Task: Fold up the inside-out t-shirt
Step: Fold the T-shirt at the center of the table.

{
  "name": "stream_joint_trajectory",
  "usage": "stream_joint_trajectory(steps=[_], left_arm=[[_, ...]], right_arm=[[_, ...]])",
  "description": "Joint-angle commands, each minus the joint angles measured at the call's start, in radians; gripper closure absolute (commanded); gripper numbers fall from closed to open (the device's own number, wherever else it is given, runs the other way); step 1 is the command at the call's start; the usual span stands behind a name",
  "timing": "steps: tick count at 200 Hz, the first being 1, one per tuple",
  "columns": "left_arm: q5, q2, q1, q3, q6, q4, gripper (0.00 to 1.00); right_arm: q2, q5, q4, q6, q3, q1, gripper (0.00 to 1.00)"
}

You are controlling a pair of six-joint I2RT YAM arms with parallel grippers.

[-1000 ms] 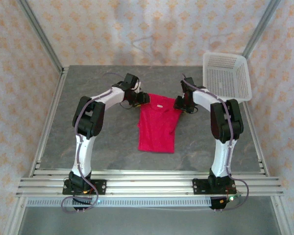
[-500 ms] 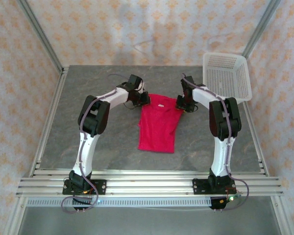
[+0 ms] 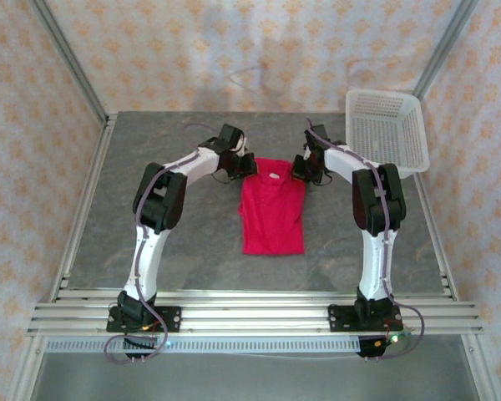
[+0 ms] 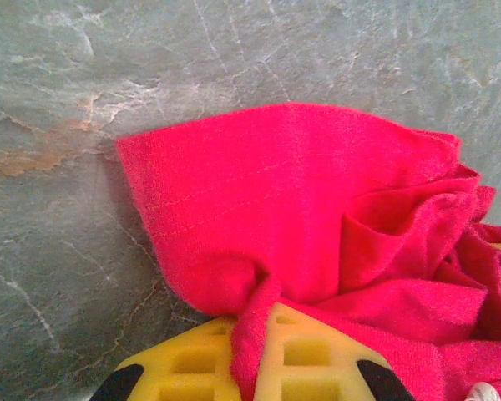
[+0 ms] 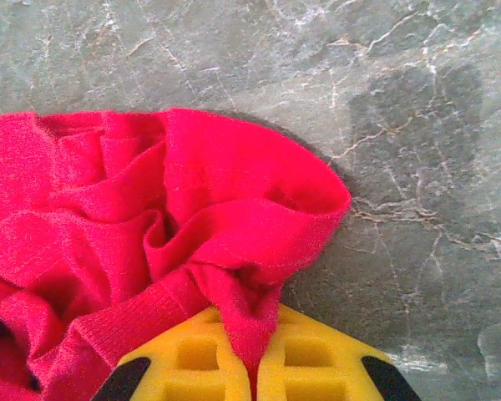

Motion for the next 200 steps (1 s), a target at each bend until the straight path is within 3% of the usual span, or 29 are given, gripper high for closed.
stream_joint_trajectory(steps=[1, 85, 160, 184, 200], left_arm=[[0.026, -0.110, 0.005, 0.019, -0.005, -0.028, 1.00], [0.046, -0.178, 0.065, 0.105, -0.042, -0.052, 1.00], [0.047, -0.114, 0.104, 0.625, -0.034, -0.213, 1.00], [0.075, -0.187, 0.100, 0.503, -0.021, -0.139, 1.00], [0.075, -0.286, 0.088, 0.258, -0.021, -0.009, 1.00]], right_arm=[[-0.087, -0.023, 0.032, 0.013, 0.014, 0.001, 1.00], [-0.172, -0.053, 0.061, 0.050, 0.142, -0.018, 1.00], [-0.032, -0.088, -0.144, 0.020, 0.742, -0.020, 1.00], [-0.066, -0.140, -0.145, 0.003, 0.707, -0.021, 1.00], [-0.164, -0.182, -0.011, 0.020, 0.455, -0.019, 1.00]])
